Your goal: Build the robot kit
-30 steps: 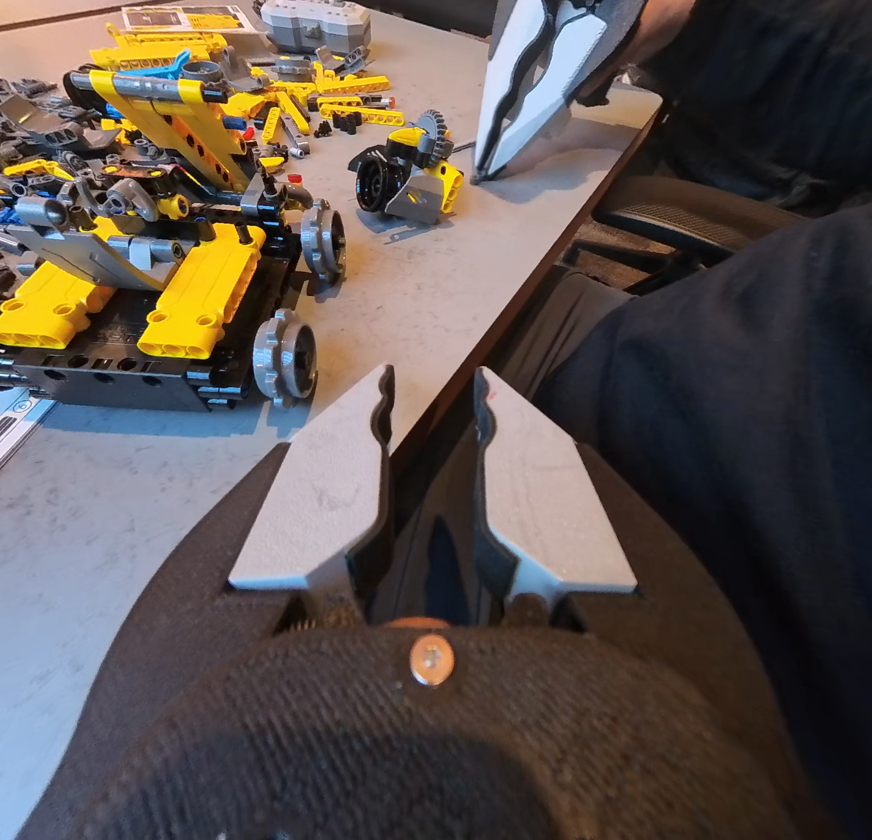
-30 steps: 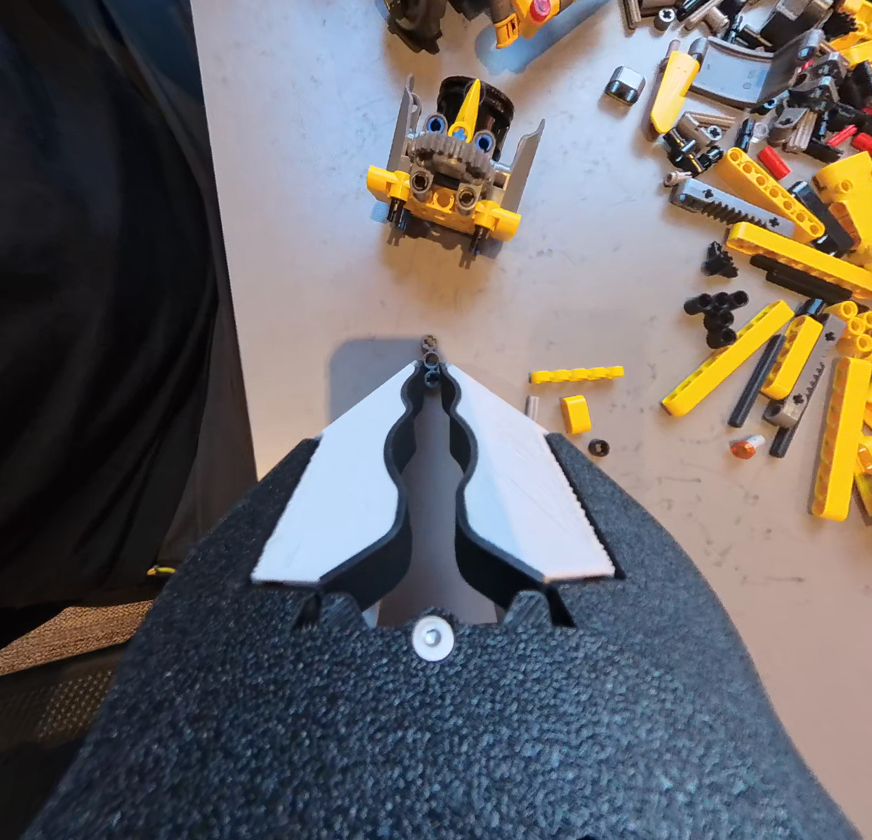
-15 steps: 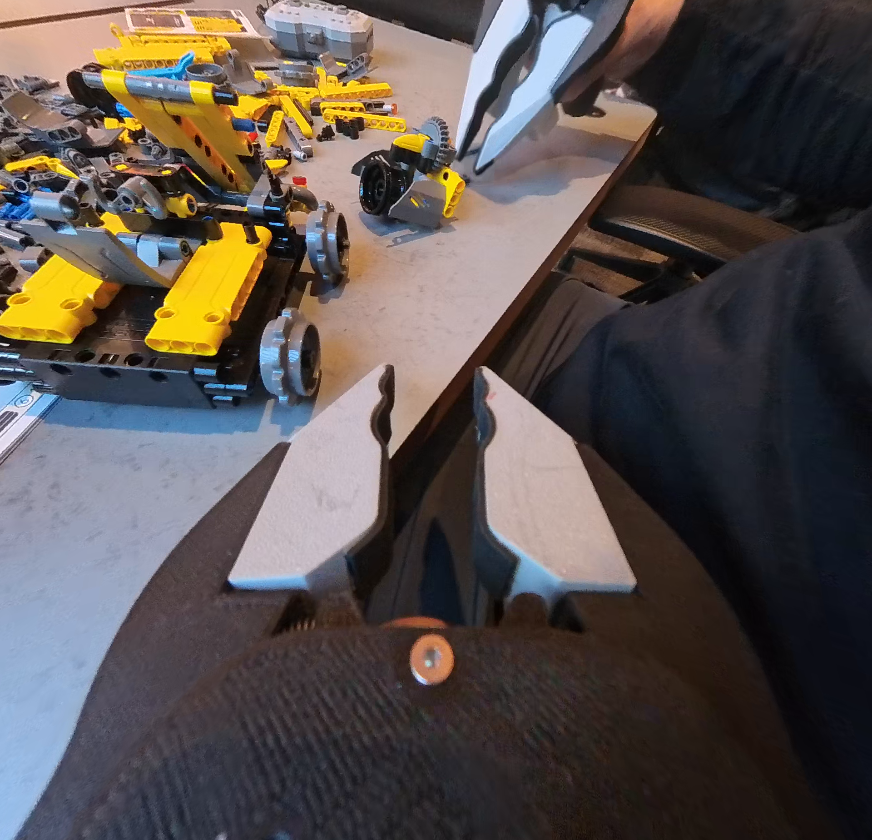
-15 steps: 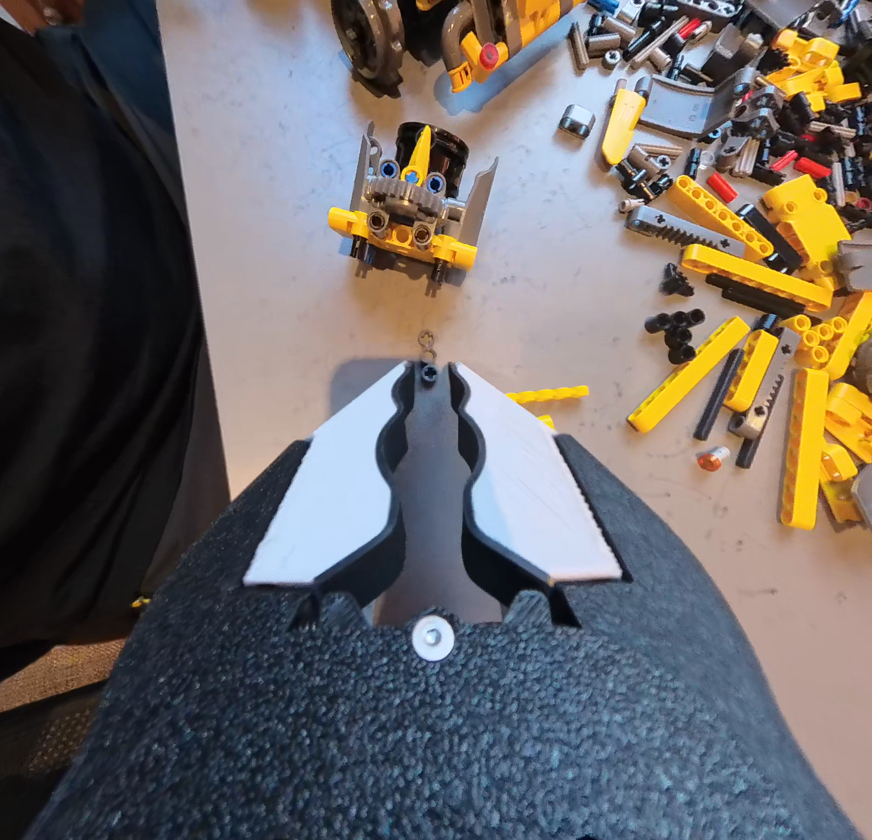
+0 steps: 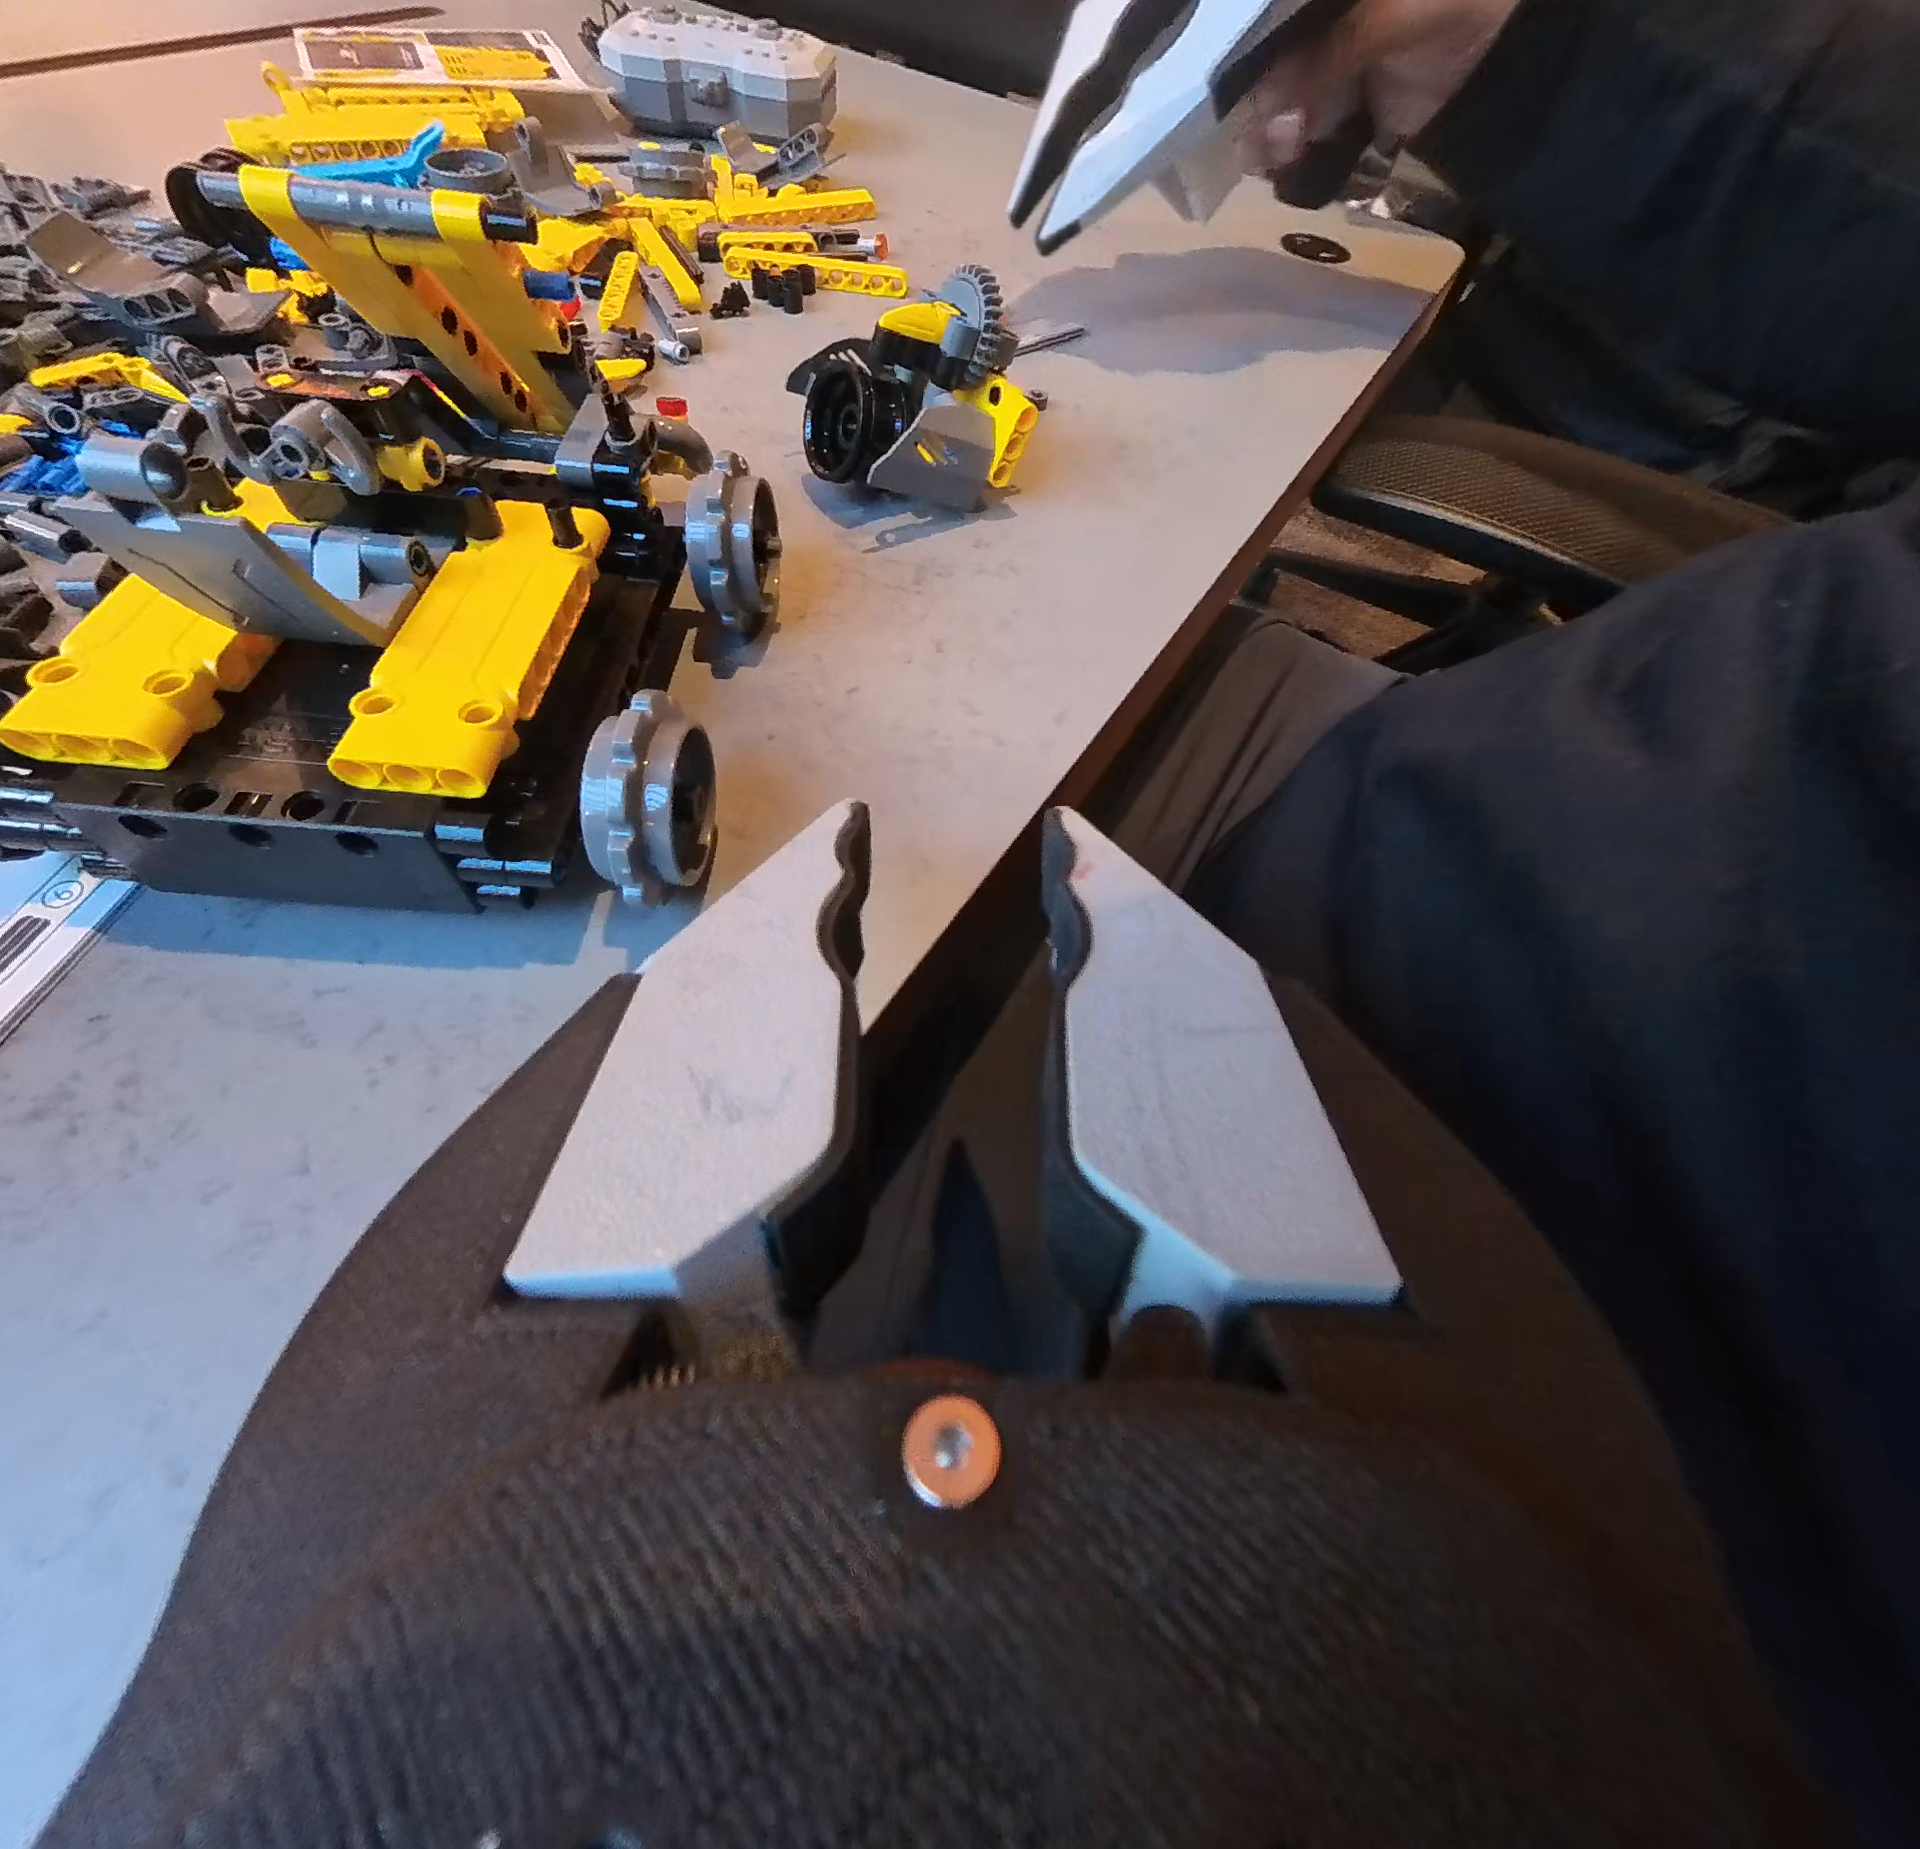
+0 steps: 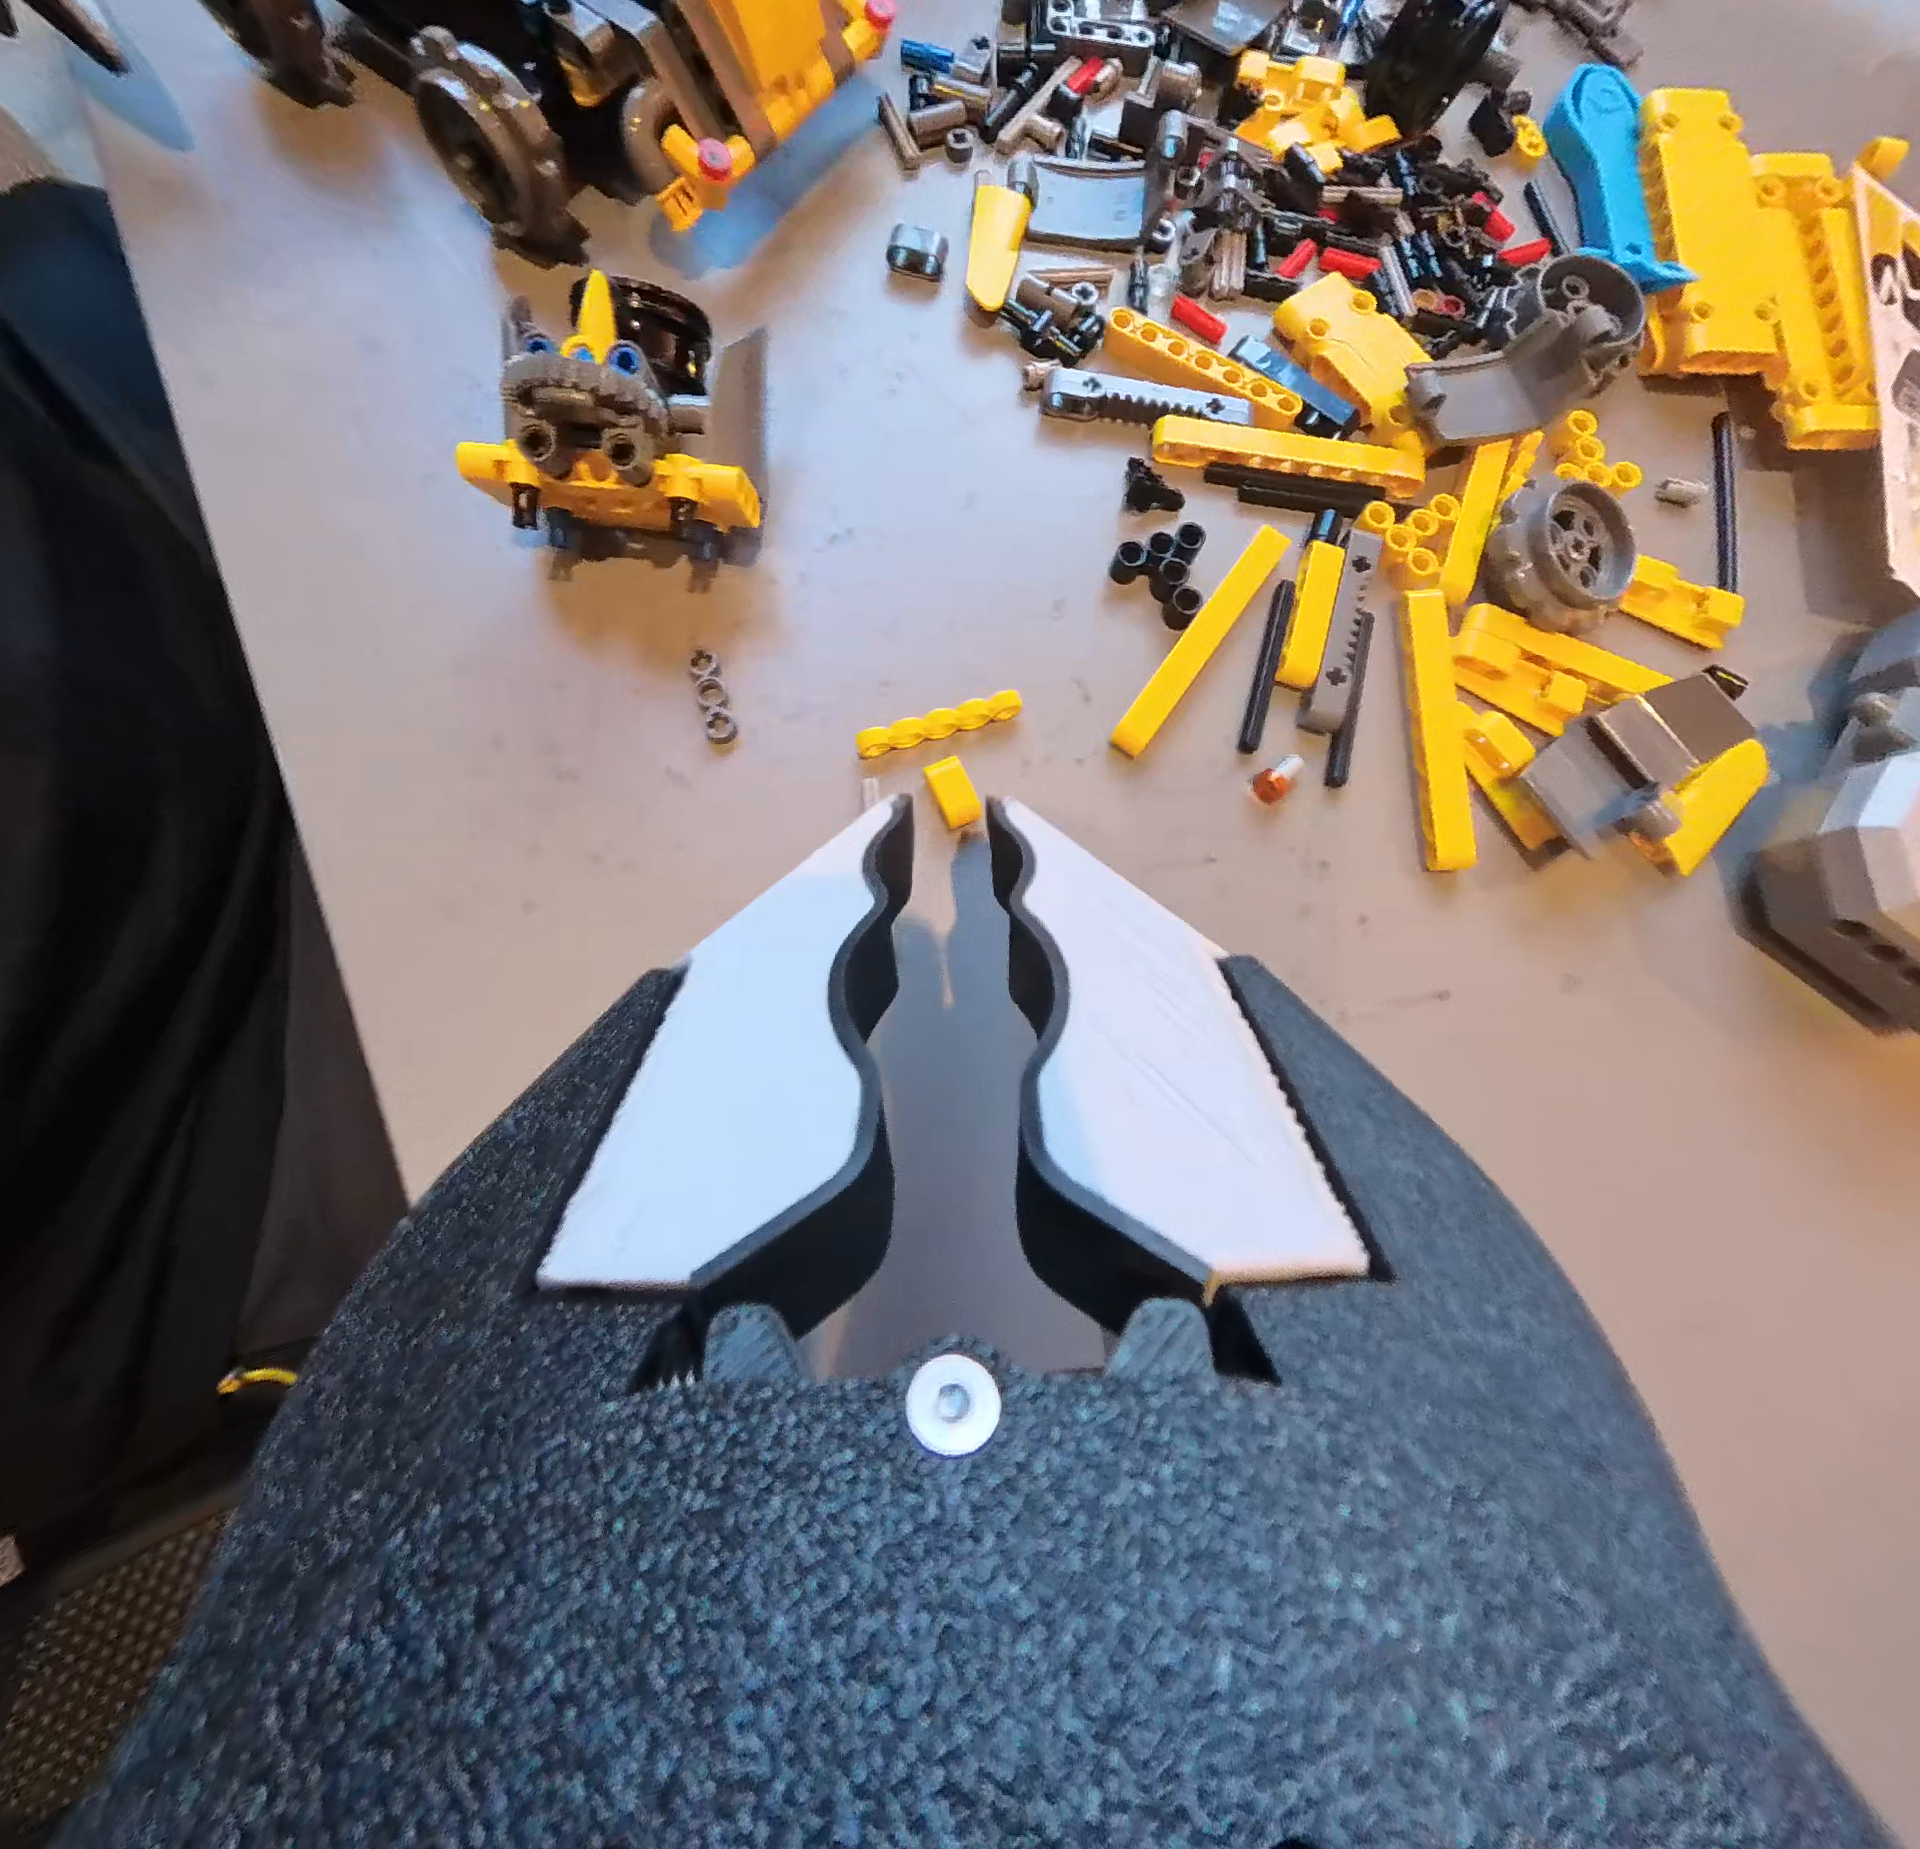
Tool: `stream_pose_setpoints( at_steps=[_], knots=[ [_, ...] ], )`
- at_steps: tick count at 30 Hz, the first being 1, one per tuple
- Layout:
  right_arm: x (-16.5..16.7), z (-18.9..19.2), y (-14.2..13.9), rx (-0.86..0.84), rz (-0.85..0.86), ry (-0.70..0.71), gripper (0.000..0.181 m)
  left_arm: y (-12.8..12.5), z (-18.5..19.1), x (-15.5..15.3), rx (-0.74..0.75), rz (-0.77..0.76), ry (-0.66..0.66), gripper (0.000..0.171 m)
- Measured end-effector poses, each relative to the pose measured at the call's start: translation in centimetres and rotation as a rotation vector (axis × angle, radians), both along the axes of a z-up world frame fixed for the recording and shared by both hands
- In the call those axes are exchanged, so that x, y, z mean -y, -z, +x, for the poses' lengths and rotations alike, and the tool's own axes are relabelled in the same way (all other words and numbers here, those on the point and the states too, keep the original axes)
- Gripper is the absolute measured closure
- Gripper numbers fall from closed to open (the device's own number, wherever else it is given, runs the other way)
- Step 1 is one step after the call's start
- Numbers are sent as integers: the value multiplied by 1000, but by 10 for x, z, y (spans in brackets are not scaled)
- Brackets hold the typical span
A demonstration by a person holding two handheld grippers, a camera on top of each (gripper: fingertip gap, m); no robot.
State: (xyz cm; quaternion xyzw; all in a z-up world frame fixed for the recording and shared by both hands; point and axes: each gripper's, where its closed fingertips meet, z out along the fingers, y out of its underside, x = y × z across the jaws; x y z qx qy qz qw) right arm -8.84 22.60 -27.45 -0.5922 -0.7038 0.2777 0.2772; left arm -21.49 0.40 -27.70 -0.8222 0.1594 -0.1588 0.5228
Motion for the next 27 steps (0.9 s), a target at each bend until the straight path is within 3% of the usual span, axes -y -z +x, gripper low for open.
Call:
stream_pose_setpoints(
  at_steps=[14, 20, 27],
  knots=[
    [1, -10, 27, 167, -15, -145, 173, 3, 1, 0, -24, -6, 7, 141],
    [10, -13, 8, 68, -53, -126, 173, -2, 5, -2, -11, 16, 7, 142],
    [46, -10, -25, -103, -130, -150, 173, -13, 30, -12, 76, 35, 52, 142]
  ],
)
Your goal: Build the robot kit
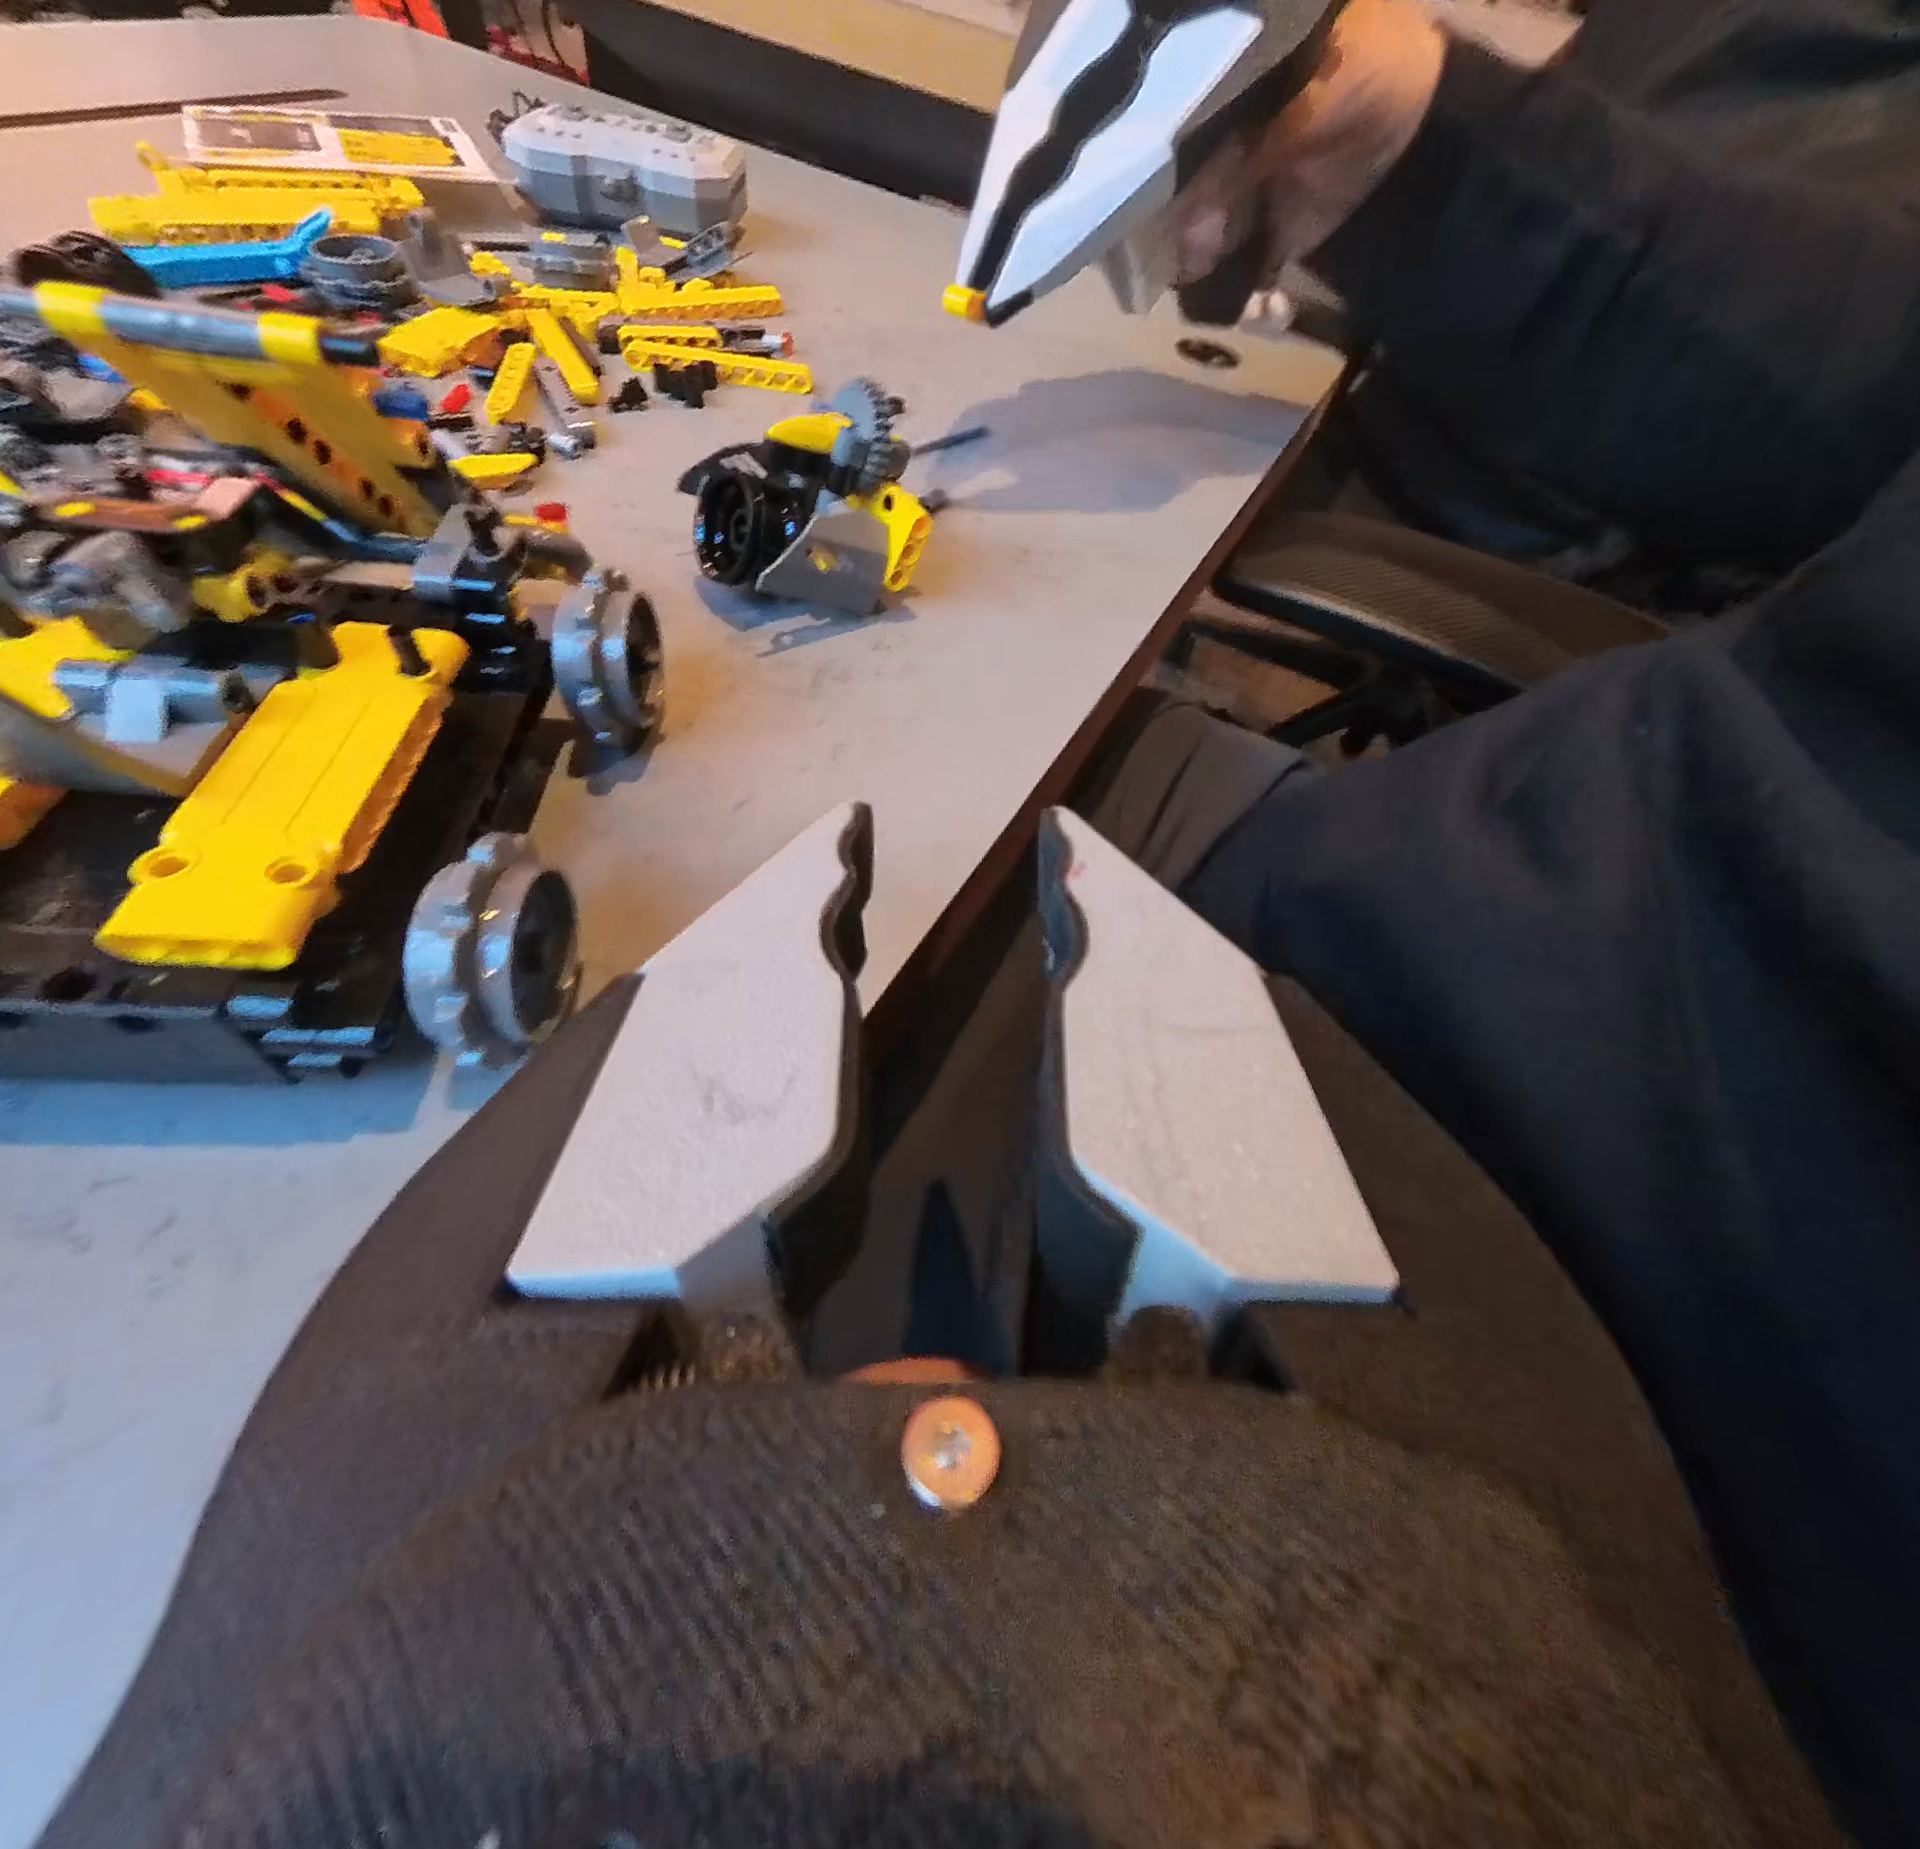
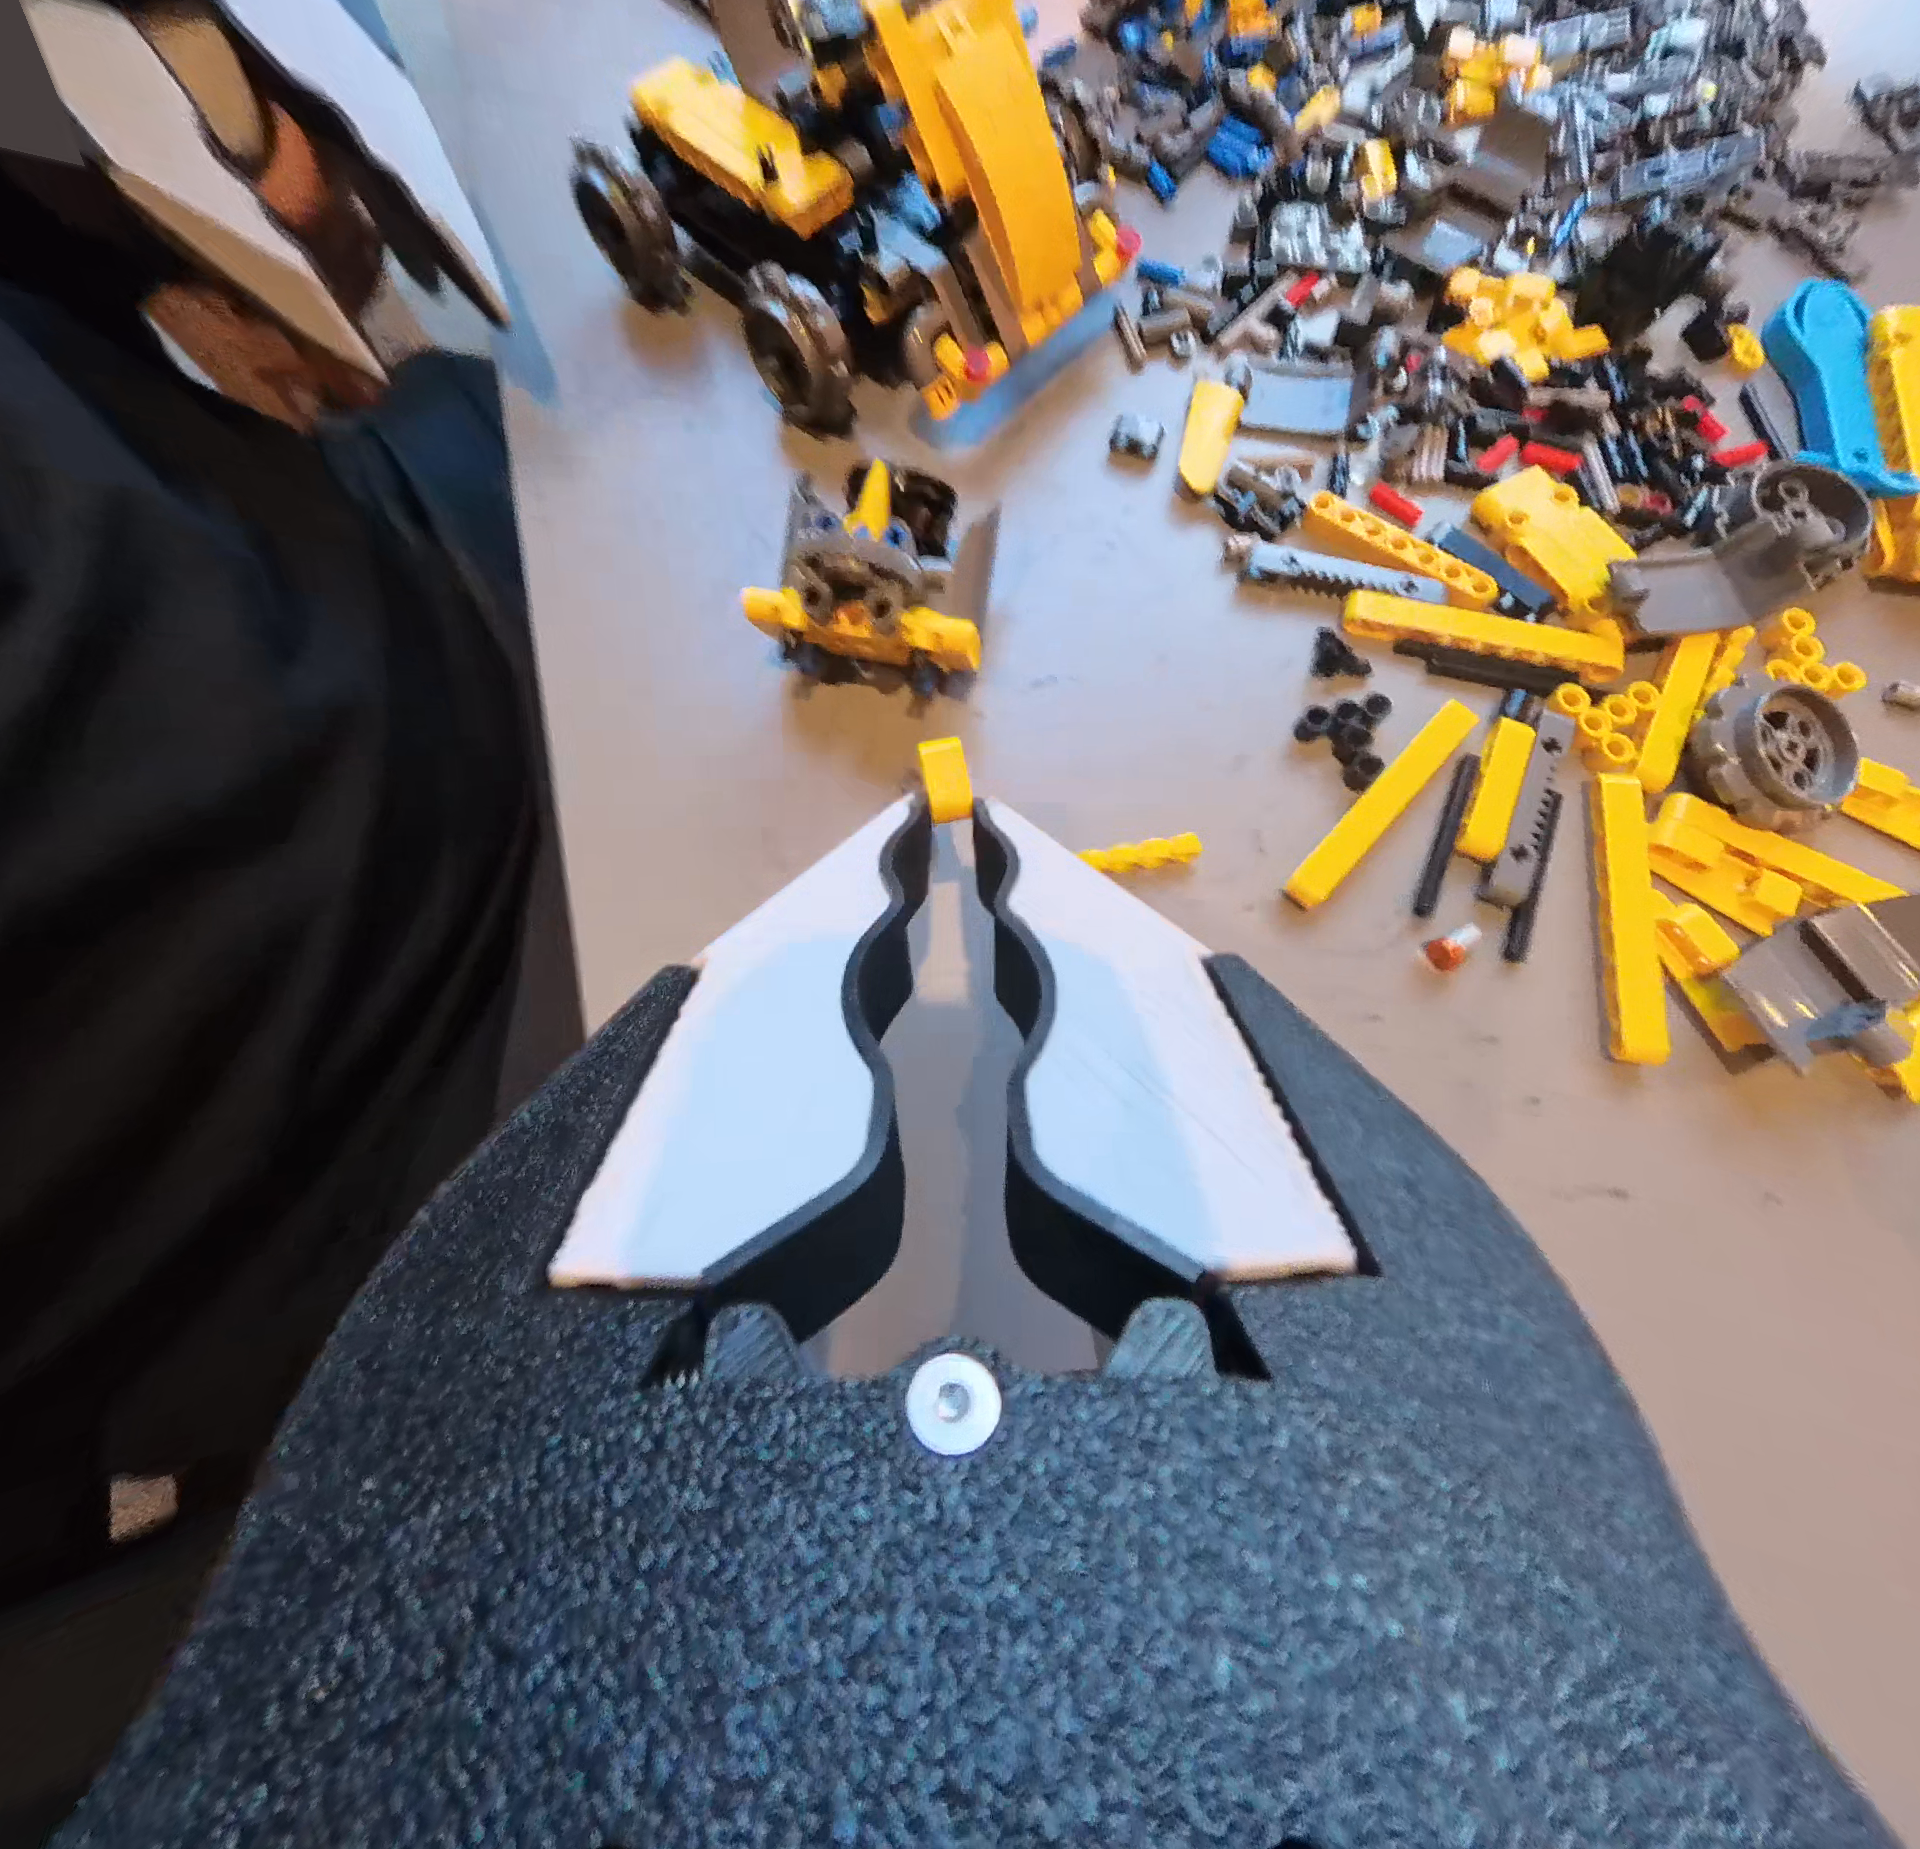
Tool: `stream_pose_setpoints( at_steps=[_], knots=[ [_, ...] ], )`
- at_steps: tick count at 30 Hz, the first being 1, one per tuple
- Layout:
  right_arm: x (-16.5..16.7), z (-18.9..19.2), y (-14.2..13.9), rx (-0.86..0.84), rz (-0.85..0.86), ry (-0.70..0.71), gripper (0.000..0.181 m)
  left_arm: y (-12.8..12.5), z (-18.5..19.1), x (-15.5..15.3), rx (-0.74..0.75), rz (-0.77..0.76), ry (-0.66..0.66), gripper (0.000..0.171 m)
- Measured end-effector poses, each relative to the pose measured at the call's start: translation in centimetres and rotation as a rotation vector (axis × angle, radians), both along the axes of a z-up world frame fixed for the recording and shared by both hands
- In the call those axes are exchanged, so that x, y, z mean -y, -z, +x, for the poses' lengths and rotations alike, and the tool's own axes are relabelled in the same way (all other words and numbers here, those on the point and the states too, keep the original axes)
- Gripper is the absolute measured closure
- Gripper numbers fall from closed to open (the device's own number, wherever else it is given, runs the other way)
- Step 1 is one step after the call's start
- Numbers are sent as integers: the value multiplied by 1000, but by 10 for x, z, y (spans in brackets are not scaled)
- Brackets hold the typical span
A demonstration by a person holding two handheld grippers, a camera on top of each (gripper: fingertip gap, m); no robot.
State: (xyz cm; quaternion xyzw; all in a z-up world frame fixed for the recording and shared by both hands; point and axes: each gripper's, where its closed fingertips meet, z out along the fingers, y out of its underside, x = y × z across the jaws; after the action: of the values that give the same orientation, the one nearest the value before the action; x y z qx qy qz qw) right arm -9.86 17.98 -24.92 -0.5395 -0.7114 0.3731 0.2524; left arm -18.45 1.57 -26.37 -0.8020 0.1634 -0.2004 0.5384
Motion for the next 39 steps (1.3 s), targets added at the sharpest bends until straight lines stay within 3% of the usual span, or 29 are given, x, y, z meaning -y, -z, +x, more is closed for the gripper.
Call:
stream_pose_setpoints(
  at_steps=[3, 7, 12, 17, 26, 33, 39],
  knots=[
    [20, -10, -14, -86, -74, -6, 173, -11, 15, -8, 64, 4, 31, 142],
    [45, -22, -27, -165, -96, -30, 174, -29, 21, -24, 35, 51, 24, 142],
    [68, -38, -45, -232, -249, -45, 174, -48, 23, -47, -146, 167, 3, 136],
    [78, -46, -62, -284, -475, -41, 174, -44, 21, -66, -333, 222, -17, 133],
    [69, -39, -46, -199, -503, -22, 174, -52, 36, -90, -399, 254, 64, 136],
    [70, -30, -32, -102, -519, -44, 174, -41, 53, -94, -631, 308, 193, 140],
    [78, -17, -22, 41, -551, -143, 174, -29, 68, -90, -770, 362, 332, 141]
  ],
)
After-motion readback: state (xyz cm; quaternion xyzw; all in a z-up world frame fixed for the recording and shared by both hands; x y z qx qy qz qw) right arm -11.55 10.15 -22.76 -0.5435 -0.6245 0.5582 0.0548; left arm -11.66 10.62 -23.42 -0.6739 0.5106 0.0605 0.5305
